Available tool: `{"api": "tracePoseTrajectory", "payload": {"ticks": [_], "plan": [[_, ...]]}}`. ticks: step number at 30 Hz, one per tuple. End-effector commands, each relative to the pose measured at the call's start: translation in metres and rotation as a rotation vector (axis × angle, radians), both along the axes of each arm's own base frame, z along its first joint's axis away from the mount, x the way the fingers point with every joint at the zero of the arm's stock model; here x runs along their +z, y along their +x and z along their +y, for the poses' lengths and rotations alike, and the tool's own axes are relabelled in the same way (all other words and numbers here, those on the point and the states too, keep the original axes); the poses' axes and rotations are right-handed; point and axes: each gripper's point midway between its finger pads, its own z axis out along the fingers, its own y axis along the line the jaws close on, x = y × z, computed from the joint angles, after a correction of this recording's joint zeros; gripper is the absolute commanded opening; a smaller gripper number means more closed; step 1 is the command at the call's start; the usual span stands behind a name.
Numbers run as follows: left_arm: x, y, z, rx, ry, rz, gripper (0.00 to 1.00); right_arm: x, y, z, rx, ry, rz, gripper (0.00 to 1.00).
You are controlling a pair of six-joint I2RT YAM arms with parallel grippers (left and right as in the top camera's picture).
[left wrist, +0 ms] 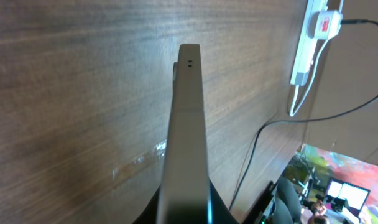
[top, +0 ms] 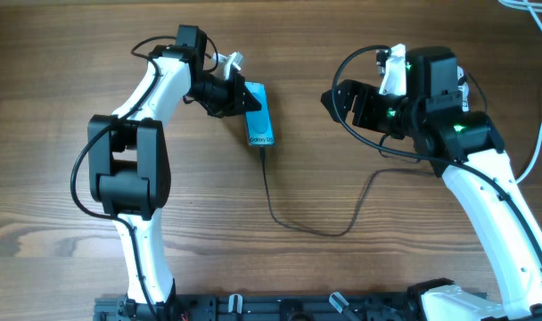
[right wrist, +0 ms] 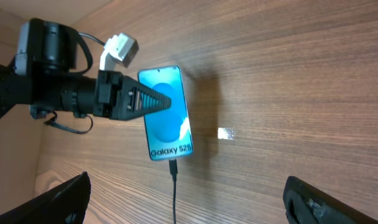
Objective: Plug charger to phone and switch on socket
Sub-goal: 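Set the phone flat on the table and open both grippers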
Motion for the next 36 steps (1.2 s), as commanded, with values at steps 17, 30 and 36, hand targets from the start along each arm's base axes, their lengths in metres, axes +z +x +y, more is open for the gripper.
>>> {"api": "tracePoseTrajectory", "payload": {"ticks": [17,30,36], "plan": [[-0.036,0.005,0.011,0.063,0.083,0.071,0.04,0.0,0.002,-0.002,-0.005,-0.019,-0.01,1.0],[-0.051,-0.006,0.013,0.063,0.096,0.1,0.04,-0.001,0.001,-0.002,0.011,-0.032,-0.017,1.0],[-0.053,-0.005,0.014,0.064,0.103,0.096,0.17,-0.002,0.0,-0.003,0.013,-0.035,-0.011,1.0]]}}
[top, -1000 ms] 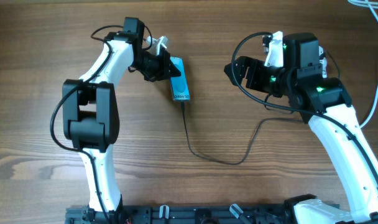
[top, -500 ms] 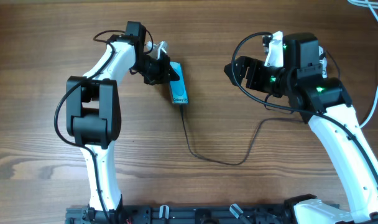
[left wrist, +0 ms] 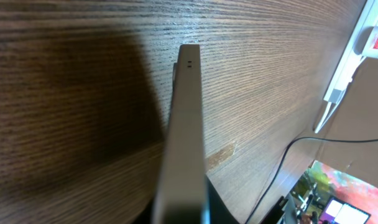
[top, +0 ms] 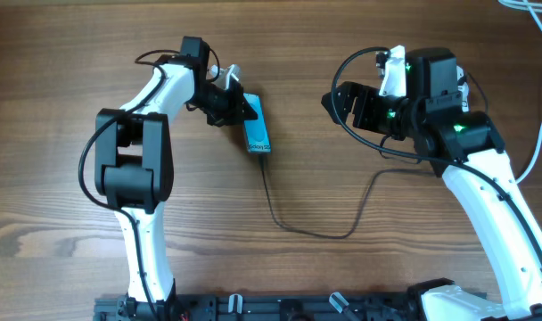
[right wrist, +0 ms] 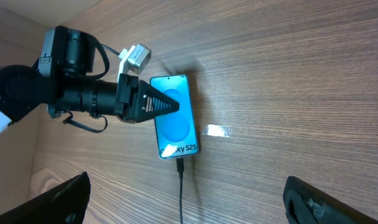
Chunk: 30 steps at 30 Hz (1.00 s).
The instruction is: Plug charger to phone and switch on socket
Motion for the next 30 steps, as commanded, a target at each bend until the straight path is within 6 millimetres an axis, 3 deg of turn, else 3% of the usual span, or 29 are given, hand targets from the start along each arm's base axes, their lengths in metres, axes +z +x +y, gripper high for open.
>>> {"api": "tracePoseTrajectory", "payload": {"ticks": [1,5,13,15,17,19,20,21,22,24,26,28,30], "plan": [[-0.01,-0.002,0.005,-0.003,0.026,0.003,0.19,-0.001,0.001,-0.002,0.006,-0.022,-0.012,1.0],[-0.01,-0.002,0.005,-0.003,0.026,0.003,0.23,0.0,0.001,-0.001,0.006,-0.021,-0.013,1.0],[-0.016,0.0,0.014,0.004,0.093,-0.007,0.2,-0.002,0.0,-0.002,0.025,-0.036,-0.018,1.0],[-0.01,0.003,0.02,0.017,0.099,-0.008,0.2,-0.002,-0.001,-0.002,0.047,-0.054,-0.029,1.0],[0.014,0.012,0.032,0.046,0.097,-0.025,0.2,0.001,-0.002,-0.002,0.076,-0.07,-0.056,1.0],[0.051,0.022,0.043,0.075,0.092,-0.077,0.2,0.014,-0.003,-0.002,0.081,-0.07,-0.09,0.98],[0.081,0.026,0.048,0.089,0.087,-0.131,0.2,0.027,-0.002,-0.002,0.091,-0.072,-0.13,0.94],[0.121,0.027,0.051,0.099,0.079,-0.215,0.21,0.04,-0.004,-0.002,0.109,-0.085,-0.168,0.56],[0.148,0.025,0.051,0.101,0.072,-0.277,0.22,0.045,-0.006,-0.004,0.106,-0.092,-0.17,0.34],[0.196,0.017,0.051,0.104,0.061,-0.393,0.25,0.053,-0.008,-0.01,0.09,-0.099,-0.157,0.1],[0.245,0.004,0.052,0.109,0.049,-0.513,0.34,0.061,-0.008,-0.028,0.043,-0.105,-0.141,0.04],[0.28,-0.01,0.053,0.113,0.04,-0.598,0.51,0.073,-0.002,-0.063,-0.041,-0.125,-0.151,0.04],[0.296,-0.018,0.053,0.115,0.036,-0.639,0.69,0.088,0.001,-0.098,-0.123,-0.137,-0.17,0.04]]}}
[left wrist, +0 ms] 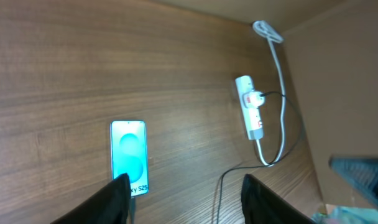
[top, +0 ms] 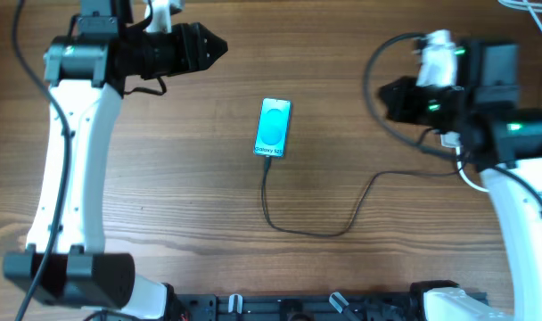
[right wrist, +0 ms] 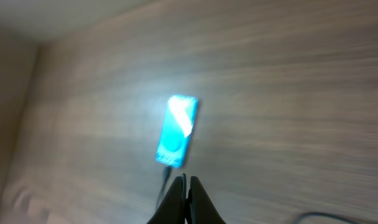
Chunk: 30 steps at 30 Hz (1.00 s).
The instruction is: Plug charger to phone and switch on socket
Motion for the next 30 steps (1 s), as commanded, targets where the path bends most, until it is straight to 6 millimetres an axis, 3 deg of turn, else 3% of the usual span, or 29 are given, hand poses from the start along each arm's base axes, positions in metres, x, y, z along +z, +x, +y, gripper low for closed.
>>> {"api": "tracePoseTrajectory", "payload": {"ticks": [1,3,4,7,10,13,19,25,28,30], "plan": [[0.014,-0.009,0.0,-0.01,0.0,-0.039,0.74,0.044,0.004,-0.054,-0.092,-0.038,-0.118,0.04],[0.012,-0.01,0.0,-0.01,0.0,-0.026,0.87,0.057,0.003,-0.093,-0.18,-0.051,-0.142,0.04],[0.011,-0.012,0.0,-0.01,0.001,-0.017,1.0,0.06,0.001,-0.123,-0.266,-0.058,-0.144,0.04],[0.01,-0.012,0.0,-0.01,0.001,-0.015,1.0,0.055,-0.009,-0.195,-0.461,-0.076,-0.13,0.04],[0.01,-0.012,0.0,-0.01,0.001,-0.014,1.0,0.042,-0.014,-0.246,-0.586,-0.079,-0.103,0.04],[0.01,-0.012,0.0,-0.01,0.001,-0.015,1.0,0.009,-0.009,-0.281,-0.649,-0.054,-0.02,0.04],[0.01,-0.012,0.0,-0.01,0.001,-0.015,1.0,-0.065,0.018,-0.315,-0.669,0.021,0.127,0.04],[0.01,-0.012,0.0,-0.01,0.001,-0.015,1.0,-0.129,0.049,-0.31,-0.611,0.131,0.219,0.05],[0.01,-0.012,0.0,-0.01,0.001,-0.015,1.0,-0.158,0.068,-0.298,-0.562,0.237,0.242,0.05],[0.01,-0.012,0.0,-0.01,0.001,-0.015,1.0,-0.179,0.071,-0.296,-0.583,0.277,0.293,0.04]]}}
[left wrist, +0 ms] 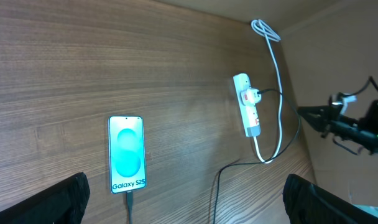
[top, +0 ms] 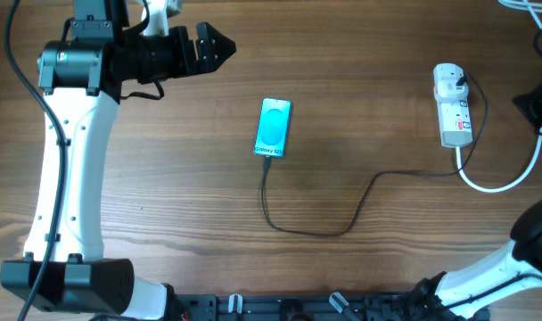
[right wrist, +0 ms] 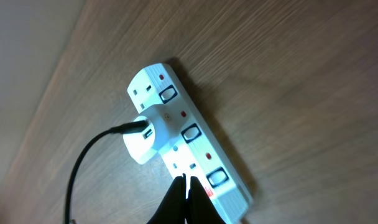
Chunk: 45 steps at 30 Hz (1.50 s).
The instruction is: Plug charger to phone and switch on socket
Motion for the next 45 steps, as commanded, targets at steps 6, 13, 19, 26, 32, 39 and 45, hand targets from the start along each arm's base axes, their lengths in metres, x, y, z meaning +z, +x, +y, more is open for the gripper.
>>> {"api": "tracePoseTrajectory", "payload": {"ticks": [6,13,19,26,32,39,45], "plan": [[0.003,-0.002,-0.001,-0.011,0.001,-0.016,1.0,-0.068,0.032,0.031,0.023,0.156,0.068,0.04],[0.003,-0.002,-0.001,-0.011,0.001,-0.016,1.0,-0.088,0.042,0.041,-0.031,0.124,0.139,0.04],[0.003,-0.002,-0.001,-0.011,0.001,-0.016,1.0,-0.09,0.043,0.034,-0.05,0.091,0.141,0.04],[0.003,-0.002,-0.001,-0.011,0.001,-0.016,1.0,-0.091,0.048,0.035,0.0,0.049,0.11,0.04],[0.003,-0.002,-0.001,-0.011,0.001,-0.016,1.0,-0.093,0.051,0.04,0.037,0.014,0.106,0.04],[0.003,-0.002,-0.001,-0.011,0.001,-0.016,1.0,-0.102,0.045,0.04,0.021,0.011,0.124,0.04],[0.003,-0.002,-0.001,-0.011,0.002,-0.016,1.0,-0.113,0.041,0.048,0.055,0.002,0.131,0.04]]}}
